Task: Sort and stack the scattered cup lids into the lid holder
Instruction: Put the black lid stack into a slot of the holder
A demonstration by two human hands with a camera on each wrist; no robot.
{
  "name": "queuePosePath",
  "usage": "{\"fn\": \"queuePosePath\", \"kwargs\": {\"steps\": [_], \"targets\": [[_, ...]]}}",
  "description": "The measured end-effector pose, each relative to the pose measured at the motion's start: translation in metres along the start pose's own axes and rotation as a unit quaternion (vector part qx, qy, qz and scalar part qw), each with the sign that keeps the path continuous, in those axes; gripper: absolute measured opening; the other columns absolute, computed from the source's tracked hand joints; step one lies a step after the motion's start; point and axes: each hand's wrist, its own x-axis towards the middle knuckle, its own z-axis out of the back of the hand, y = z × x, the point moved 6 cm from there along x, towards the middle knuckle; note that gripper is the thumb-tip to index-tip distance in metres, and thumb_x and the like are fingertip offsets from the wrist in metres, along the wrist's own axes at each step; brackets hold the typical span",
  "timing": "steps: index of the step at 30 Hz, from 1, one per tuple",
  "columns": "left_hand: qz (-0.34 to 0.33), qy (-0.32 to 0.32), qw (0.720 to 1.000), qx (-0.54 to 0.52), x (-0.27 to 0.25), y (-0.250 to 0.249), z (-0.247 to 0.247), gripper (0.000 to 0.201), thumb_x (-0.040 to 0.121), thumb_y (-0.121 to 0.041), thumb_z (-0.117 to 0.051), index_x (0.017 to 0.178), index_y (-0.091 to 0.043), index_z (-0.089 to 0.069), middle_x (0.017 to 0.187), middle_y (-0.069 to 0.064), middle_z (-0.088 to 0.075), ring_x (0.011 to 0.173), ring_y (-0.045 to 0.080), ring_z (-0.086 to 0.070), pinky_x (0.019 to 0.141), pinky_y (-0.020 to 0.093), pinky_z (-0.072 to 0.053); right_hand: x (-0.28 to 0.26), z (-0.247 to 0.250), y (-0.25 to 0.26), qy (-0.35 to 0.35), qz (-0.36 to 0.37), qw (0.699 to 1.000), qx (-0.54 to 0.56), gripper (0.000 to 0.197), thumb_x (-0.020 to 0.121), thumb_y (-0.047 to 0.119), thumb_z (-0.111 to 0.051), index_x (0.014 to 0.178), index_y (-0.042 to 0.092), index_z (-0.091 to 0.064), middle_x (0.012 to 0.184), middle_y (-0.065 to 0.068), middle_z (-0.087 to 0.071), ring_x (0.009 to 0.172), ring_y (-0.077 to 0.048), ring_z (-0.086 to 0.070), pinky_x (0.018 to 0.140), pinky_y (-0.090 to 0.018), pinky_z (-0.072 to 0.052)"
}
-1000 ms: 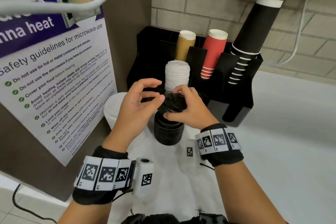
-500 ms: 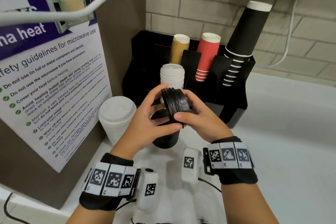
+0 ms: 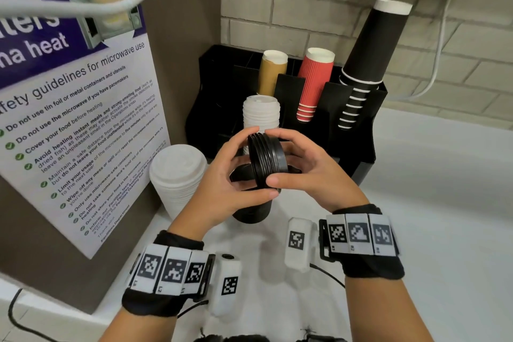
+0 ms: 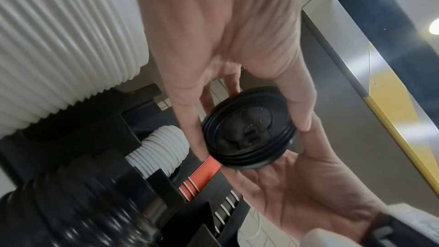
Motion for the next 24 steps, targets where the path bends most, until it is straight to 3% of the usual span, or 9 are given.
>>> {"fn": "queuePosePath", "kwargs": {"steps": [5,9,13,16,18,21,24], "targets": [[0.002,-0.014,1.000,0.011,0.000,-0.001,0.000,0.095,0.059,-0.026,-0.087,0.143,-0.034,-0.041,0.145,-0.006,-0.042,0.127,0.014,-0.051,0.092,0.044,-0.056,-0.001,0.001,0.003,-0.006,0.005,1.000,-0.019,0.070,0.064,0.019,-0.085,0.126,0.034,-0.055,0.112,0.006,-0.067,0.106,-0.013,-0.064,0.090,-0.029,-0.052],[0.004,-0.018,1.000,0.020,0.001,-0.001,-0.001,0.096,0.059,-0.027,-0.086,0.143,-0.036,-0.041,0.143,-0.007,-0.042,0.127,0.013,-0.051,0.093,0.043,-0.056,-0.001,-0.002,0.006,-0.013,0.013,0.999,-0.035,0.072,0.062,0.019,-0.084,0.126,0.030,-0.053,0.106,0.013,-0.067,0.103,-0.008,-0.064,0.087,-0.023,-0.051],[0.005,-0.017,1.000,0.020,0.002,0.000,-0.001,0.100,0.057,-0.028,-0.087,0.144,-0.038,-0.039,0.146,-0.008,-0.040,0.130,0.013,-0.049,0.097,0.043,-0.053,-0.001,-0.001,0.006,-0.010,0.017,0.999,-0.036,0.069,0.066,0.013,-0.084,0.126,0.029,-0.053,0.109,0.008,-0.065,0.103,-0.009,-0.064,0.086,-0.024,-0.052],[0.002,-0.037,0.999,0.008,0.004,-0.001,0.002,0.101,0.055,-0.029,-0.088,0.140,-0.047,-0.037,0.149,-0.011,-0.037,0.133,0.007,-0.045,0.101,0.035,-0.049,0.005,0.009,0.009,-0.025,0.032,0.999,-0.028,0.069,0.066,0.016,-0.085,0.126,0.030,-0.053,0.115,-0.001,-0.064,0.105,-0.015,-0.064,0.085,-0.029,-0.055],[-0.007,-0.066,0.998,0.009,0.005,-0.003,0.009,0.093,0.060,-0.026,-0.087,0.136,-0.050,-0.039,0.148,-0.015,-0.037,0.132,0.001,-0.045,0.099,0.026,-0.049,0.014,0.033,0.012,-0.086,0.049,0.994,-0.041,0.070,0.065,0.019,-0.085,0.125,0.032,-0.052,0.120,-0.003,-0.061,0.107,-0.016,-0.064,0.086,-0.031,-0.055],[-0.017,-0.110,0.993,0.034,0.004,-0.008,0.020,0.070,0.071,-0.031,-0.083,0.128,-0.048,-0.046,0.143,-0.014,-0.042,0.126,-0.001,-0.050,0.096,0.022,-0.050,0.033,0.077,0.010,-0.204,0.065,0.965,-0.151,0.070,0.067,0.020,-0.085,0.124,0.034,-0.047,0.124,0.004,-0.057,0.113,-0.013,-0.058,0.090,-0.023,-0.049],[-0.020,-0.134,0.990,0.047,0.002,-0.011,0.025,0.055,0.071,-0.035,-0.072,0.121,-0.042,-0.052,0.138,-0.009,-0.047,0.120,0.003,-0.055,0.088,0.016,-0.050,0.057,0.098,-0.009,-0.206,0.019,0.928,-0.311,0.076,0.067,0.016,-0.084,0.131,0.024,-0.043,0.125,-0.005,-0.051,0.115,-0.019,-0.052,0.094,-0.026,-0.042]]}}
